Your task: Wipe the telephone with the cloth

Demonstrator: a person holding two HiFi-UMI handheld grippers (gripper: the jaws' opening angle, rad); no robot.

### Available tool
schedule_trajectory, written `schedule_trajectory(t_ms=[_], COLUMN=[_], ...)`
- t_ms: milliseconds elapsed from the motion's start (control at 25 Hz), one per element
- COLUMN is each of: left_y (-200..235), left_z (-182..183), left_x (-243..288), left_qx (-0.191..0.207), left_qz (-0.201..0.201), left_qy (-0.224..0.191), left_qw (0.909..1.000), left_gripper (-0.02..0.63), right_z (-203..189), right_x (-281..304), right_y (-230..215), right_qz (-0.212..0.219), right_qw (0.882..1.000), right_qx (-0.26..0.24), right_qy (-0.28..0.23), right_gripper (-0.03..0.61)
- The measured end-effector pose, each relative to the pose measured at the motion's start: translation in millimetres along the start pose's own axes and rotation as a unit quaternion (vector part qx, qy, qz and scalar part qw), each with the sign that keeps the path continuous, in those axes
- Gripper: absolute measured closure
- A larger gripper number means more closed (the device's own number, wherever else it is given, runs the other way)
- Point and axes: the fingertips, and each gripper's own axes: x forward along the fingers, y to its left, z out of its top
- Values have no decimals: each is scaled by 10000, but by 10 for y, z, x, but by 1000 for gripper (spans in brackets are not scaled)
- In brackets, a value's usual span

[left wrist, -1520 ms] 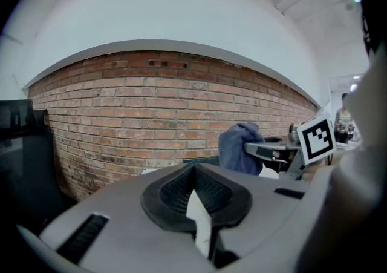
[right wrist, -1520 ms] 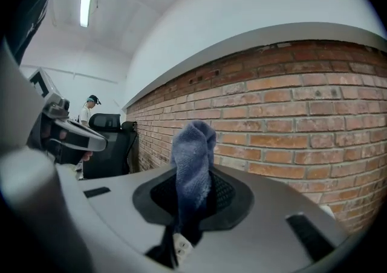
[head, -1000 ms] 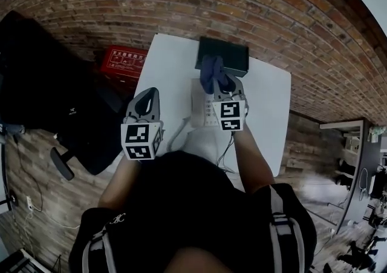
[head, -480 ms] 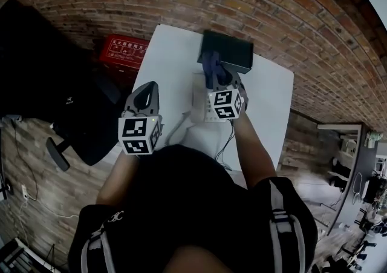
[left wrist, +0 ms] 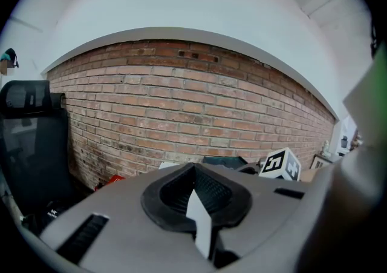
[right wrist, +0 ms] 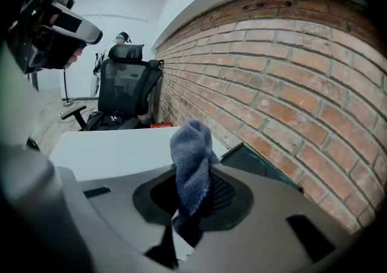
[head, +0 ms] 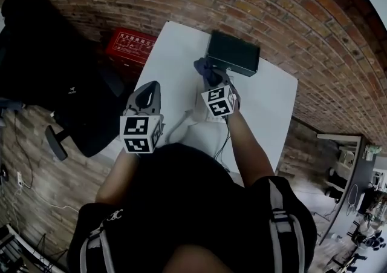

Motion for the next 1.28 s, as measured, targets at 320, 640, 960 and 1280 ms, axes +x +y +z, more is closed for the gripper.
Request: schedule_trajectory(t_ms=[320,640,960,1280], left_y=[18,-111,-204,-308], left_z=[21,32,11,-51], left_x=[-67,-81,-119,-108], left_qx=[2,97,132,200], left_qz=[40,-131,-271,-471], left_qy=[-54,-68,-54,29], left_qw=[10000,9998,9995,9987], left_gripper=[617,617,617,617], right_z=[-68,-186,-311,-401], right_x=[-28,-151,-290,-453], right_y=[361,568,732,891], right_qz=[566,840,998,1086], right_qw=[9978,9957,9938,9917], right_qx=[146,140,364,646], right_qy=[307,358,318,217], right_gripper=[529,528,528,526])
